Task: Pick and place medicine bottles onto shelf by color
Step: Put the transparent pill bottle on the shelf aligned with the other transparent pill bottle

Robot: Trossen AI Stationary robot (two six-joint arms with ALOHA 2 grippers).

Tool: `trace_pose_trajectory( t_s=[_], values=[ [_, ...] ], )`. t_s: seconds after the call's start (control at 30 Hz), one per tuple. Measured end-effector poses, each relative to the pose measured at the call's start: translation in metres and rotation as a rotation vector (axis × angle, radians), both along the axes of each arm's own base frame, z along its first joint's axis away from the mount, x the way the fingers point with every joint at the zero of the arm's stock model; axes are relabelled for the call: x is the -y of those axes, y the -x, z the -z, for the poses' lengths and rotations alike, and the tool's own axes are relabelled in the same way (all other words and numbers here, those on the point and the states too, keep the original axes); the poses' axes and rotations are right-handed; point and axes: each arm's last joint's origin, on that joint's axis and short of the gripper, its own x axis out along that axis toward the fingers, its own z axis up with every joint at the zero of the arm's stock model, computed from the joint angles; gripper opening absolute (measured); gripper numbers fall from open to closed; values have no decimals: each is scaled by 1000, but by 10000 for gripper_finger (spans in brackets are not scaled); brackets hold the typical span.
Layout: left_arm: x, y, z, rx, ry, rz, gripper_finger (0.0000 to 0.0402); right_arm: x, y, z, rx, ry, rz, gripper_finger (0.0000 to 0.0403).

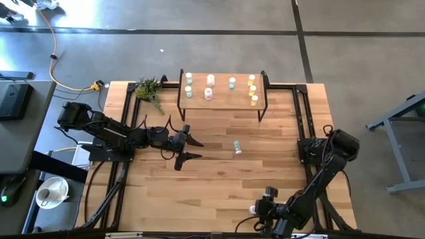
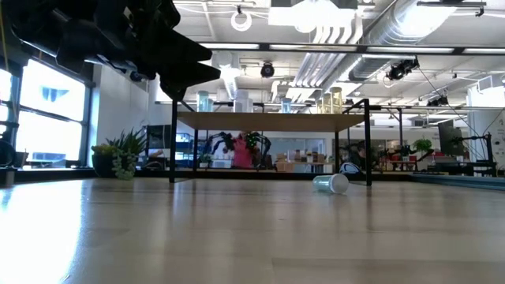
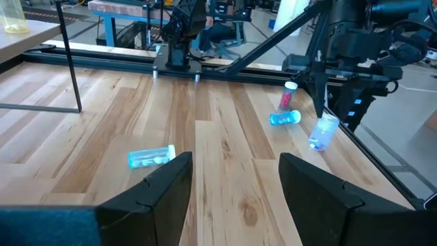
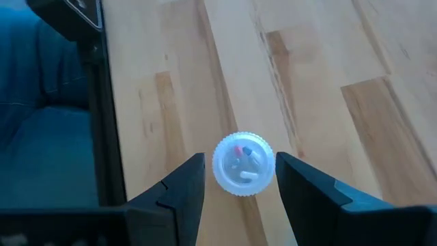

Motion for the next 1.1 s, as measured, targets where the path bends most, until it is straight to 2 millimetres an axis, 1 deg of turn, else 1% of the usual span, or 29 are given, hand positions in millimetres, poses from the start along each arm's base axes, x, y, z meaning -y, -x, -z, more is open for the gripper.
trace_pose_trajectory(
  t_s=[0.27,0.43,0.67,0.83,0.97,1.1],
  values=[
    [0,0,0,-1,0,0,209,5,3,12,0,-16,41,170],
    [0,0,0,-2,0,0,209,5,1,12,38,3,32,170],
    [0,0,1,-14,0,0,209,9,-6,14,21,-15,53,169],
    [0,0,1,-15,0,0,209,8,-8,22,-15,-14,47,151],
    [0,0,1,-15,0,0,209,8,-9,23,-7,-11,50,136],
    [0,0,1,-15,0,0,209,8,-9,23,-8,-10,49,132]
  ],
)
